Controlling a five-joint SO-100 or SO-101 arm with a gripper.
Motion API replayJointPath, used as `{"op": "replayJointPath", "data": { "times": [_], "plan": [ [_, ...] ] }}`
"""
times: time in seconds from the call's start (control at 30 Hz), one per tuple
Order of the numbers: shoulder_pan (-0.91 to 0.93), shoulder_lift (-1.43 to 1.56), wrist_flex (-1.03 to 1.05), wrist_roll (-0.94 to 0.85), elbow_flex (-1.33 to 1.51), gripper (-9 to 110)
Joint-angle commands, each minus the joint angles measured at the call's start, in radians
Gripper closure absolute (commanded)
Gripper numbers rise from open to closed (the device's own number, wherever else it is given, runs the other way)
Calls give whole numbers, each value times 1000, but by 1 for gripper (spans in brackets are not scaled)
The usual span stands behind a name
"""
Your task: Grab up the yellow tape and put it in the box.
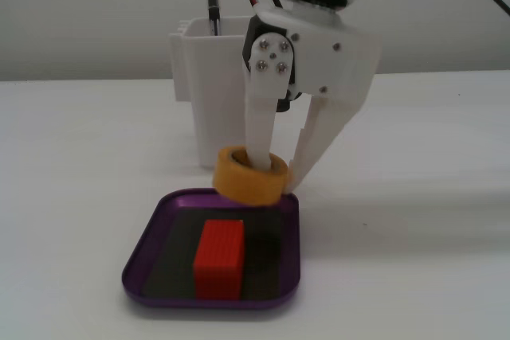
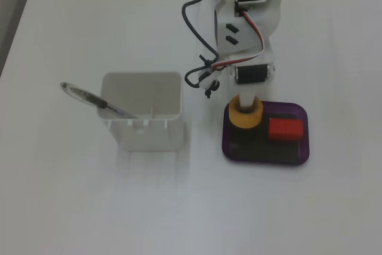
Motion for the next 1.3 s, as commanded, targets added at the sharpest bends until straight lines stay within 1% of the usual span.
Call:
{"op": "replayJointPath", "data": {
  "times": [0.0, 0.2, 0.43, 0.53, 0.73, 0.87, 0.97, 1.1, 1.2, 1.27],
  "plan": [
    [-6, -2, -3, -6, -44, 102],
    [-6, -34, -3, -8, -46, 101],
    [-9, -20, 11, 2, -46, 87],
    [-11, -6, 15, 2, -60, 86],
    [-11, 156, 219, 3, -175, 86],
    [-25, 330, 368, -2, -253, 86],
    [-32, 474, 460, 5, -252, 86],
    [-20, 655, 551, 8, -114, 86],
    [-15, 798, 546, 9, 81, 86],
    [-15, 894, 508, 9, 235, 86]
  ]
}}
